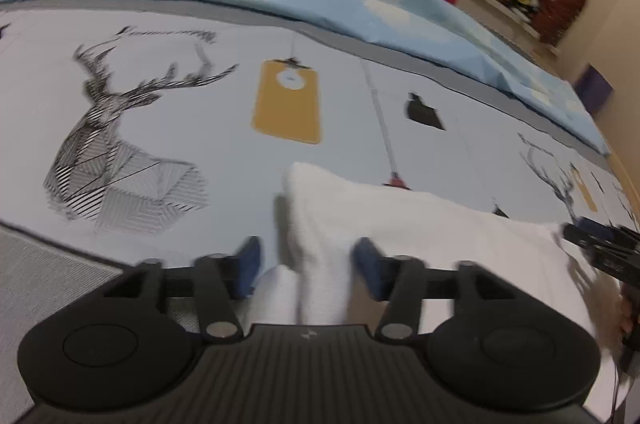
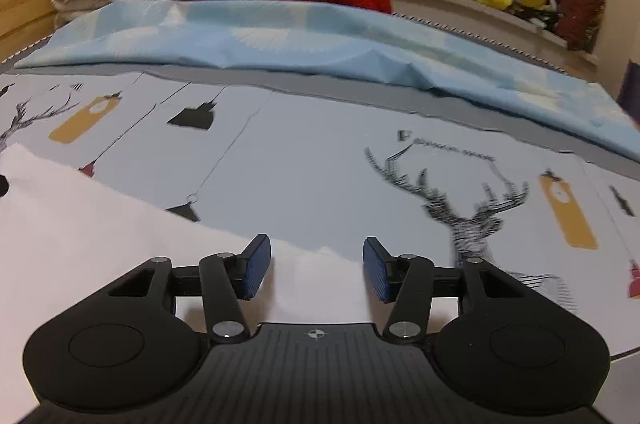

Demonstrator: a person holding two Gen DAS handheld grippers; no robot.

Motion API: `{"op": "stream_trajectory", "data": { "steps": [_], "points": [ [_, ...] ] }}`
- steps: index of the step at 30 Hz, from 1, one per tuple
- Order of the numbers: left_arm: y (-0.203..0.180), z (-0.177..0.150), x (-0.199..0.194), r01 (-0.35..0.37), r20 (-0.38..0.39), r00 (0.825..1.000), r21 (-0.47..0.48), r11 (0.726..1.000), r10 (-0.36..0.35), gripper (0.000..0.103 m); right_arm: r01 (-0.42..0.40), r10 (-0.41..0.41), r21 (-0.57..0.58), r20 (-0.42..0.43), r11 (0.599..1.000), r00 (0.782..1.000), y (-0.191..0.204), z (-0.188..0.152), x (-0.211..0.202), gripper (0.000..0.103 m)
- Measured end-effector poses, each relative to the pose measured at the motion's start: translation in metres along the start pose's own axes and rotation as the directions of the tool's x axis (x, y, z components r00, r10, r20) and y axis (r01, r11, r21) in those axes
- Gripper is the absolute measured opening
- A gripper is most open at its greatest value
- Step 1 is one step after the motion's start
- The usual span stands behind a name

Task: Fold small clothes

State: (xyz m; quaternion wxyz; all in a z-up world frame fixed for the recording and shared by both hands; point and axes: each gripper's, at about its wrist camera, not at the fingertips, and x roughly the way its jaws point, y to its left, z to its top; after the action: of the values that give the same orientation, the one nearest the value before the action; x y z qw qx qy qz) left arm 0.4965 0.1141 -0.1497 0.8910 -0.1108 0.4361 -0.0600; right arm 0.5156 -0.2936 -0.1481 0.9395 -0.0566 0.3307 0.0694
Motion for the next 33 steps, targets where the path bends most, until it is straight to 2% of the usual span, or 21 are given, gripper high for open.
{"op": "stream_trajectory", "data": {
  "steps": [2,4,6,8,11,13,15,18,19,22,23,24,26,28,30,33],
  "points": [
    [0.006,0.001,-0.005,-0.023,0.008,1.0,-0.023,0.999,0.024,0.068,0.04,-0.041,0.034,0.006,0.999,0.999,-0.012,0.004,-0.017,0.053],
    [0.012,0.001,-0.013,-0.031,0.007,0.999,-0.038,0.999,0.032,0.077,0.077,-0.077,0.105,0.0,0.991,0.997,-0.029,0.006,-0.041,0.053],
    [0.014,-0.003,-0.028,-0.044,0.014,0.999,-0.03,0.999,0.044,0.082,0.122,-0.116,0.195,-0.044,0.973,0.992,-0.049,0.003,-0.07,0.054],
    [0.013,-0.01,-0.044,-0.054,0.008,0.999,0.005,0.999,0.054,0.085,0.148,-0.13,0.292,-0.078,0.945,0.988,-0.063,-0.012,-0.1,0.054],
    [0.007,-0.031,-0.07,-0.076,-0.011,0.997,0.078,0.994,0.077,0.089,0.137,-0.092,0.385,-0.133,0.913,0.987,-0.071,-0.053,-0.139,0.055],
    [0.0,-0.046,-0.084,-0.121,-0.011,0.992,0.121,0.985,0.123,0.091,0.145,-0.083,0.405,-0.167,0.903,0.982,-0.066,-0.08,-0.157,0.055],
    [-0.003,-0.065,-0.098,-0.146,-0.018,0.989,0.112,0.983,0.149,0.091,0.14,-0.067,0.421,-0.184,0.896,0.981,-0.06,-0.104,-0.172,0.055],
    [0.0,-0.096,-0.114,-0.095,-0.056,0.994,0.055,0.994,0.098,0.091,0.139,-0.035,0.422,-0.246,0.896,0.969,-0.051,-0.128,-0.175,0.054],
    [0.0,-0.105,-0.116,-0.095,-0.065,0.993,0.056,0.994,0.098,0.091,0.157,-0.046,0.412,-0.268,0.897,0.962,-0.049,-0.134,-0.175,0.053],
    [0.001,-0.127,-0.115,-0.206,-0.083,0.973,0.117,0.971,0.217,0.091,0.269,-0.149,0.373,-0.32,0.888,0.935,-0.057,-0.148,-0.176,0.053],
    [0.006,-0.132,-0.119,-0.236,-0.07,0.967,0.109,0.966,0.245,0.091,0.267,-0.144,0.412,-0.306,0.871,0.941,-0.065,-0.151,-0.181,0.051],
    [0.01,-0.133,-0.126,-0.237,-0.056,0.969,0.08,0.968,0.242,0.091,0.252,-0.125,0.469,-0.285,0.847,0.95,-0.073,-0.155,-0.189,0.045],
    [0.018,-0.136,-0.147,-0.168,-0.009,0.986,0.022,0.986,0.168,0.091,0.186,-0.083,0.536,-0.21,0.823,0.974,-0.083,-0.161,-0.206,0.045],
    [0.023,-0.14,-0.164,-0.094,0.038,0.995,0.007,0.996,0.094,0.091,0.144,-0.056,0.521,-0.18,0.841,0.982,-0.082,-0.165,-0.212,0.045],
    [0.023,-0.145,-0.174,-0.048,0.074,0.996,0.027,0.999,0.046,0.09,0.109,-0.036,0.416,-0.178,0.903,0.983,-0.072,-0.165,-0.211,0.044],
    [0.01,-0.153,-0.176,-0.059,0.103,0.994,0.148,0.987,0.044,0.087,0.082,-0.036,0.232,-0.194,0.969,0.98,-0.047,-0.168,-0.203,0.043]
  ]
}}
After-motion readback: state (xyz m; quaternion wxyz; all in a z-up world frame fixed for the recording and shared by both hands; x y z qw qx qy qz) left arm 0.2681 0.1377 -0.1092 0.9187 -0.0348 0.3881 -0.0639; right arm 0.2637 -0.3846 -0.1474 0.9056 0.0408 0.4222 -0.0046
